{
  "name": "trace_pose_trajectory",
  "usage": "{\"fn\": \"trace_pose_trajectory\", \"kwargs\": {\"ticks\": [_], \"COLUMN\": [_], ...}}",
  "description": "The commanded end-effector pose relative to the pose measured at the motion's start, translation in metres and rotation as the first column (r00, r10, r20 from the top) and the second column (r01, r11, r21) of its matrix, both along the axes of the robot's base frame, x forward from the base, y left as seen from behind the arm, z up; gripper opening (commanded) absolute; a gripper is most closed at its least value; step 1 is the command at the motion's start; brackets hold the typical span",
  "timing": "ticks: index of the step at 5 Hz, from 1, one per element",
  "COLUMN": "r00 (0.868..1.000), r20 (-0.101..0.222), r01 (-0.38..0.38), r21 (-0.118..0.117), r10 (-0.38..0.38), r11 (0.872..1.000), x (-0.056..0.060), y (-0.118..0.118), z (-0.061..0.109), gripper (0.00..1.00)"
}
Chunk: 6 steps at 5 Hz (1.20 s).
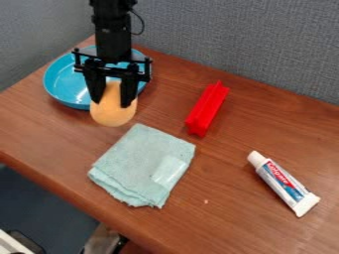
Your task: Put the yellow ball on the blue plate
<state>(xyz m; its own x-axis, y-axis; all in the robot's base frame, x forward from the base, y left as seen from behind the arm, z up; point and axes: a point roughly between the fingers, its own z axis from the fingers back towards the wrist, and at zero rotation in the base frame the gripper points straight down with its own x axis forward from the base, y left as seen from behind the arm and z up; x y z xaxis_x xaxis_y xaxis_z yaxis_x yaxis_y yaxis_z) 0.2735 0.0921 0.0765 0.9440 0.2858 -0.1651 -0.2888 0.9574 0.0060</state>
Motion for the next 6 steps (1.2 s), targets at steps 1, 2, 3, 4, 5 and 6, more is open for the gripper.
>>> {"fn": "trace_pose_trajectory", "kwargs": {"ticks": [1,2,3,4,5,6], "r00": [1.0,0.999,0.998,0.997,0.996,0.994], "r20": [0.014,0.008,0.004,0.001,0.0,-0.001], "r01": [0.027,0.046,0.063,0.079,0.093,0.107], "r21": [0.014,0.014,0.014,0.013,0.012,0.011], "r10": [-0.027,-0.046,-0.064,-0.079,-0.093,-0.107], "r11": [1.0,0.999,0.998,0.997,0.996,0.994], "x": [0.0014,0.0008,0.0001,-0.0005,-0.0008,-0.0009], "y": [0.0016,0.0038,0.0056,0.0071,0.0082,0.0091], "z": [0.0042,0.0029,0.0022,0.0017,0.0013,0.0009], "gripper": [0.0,0.0,0.0,0.0,0.0,0.0]}}
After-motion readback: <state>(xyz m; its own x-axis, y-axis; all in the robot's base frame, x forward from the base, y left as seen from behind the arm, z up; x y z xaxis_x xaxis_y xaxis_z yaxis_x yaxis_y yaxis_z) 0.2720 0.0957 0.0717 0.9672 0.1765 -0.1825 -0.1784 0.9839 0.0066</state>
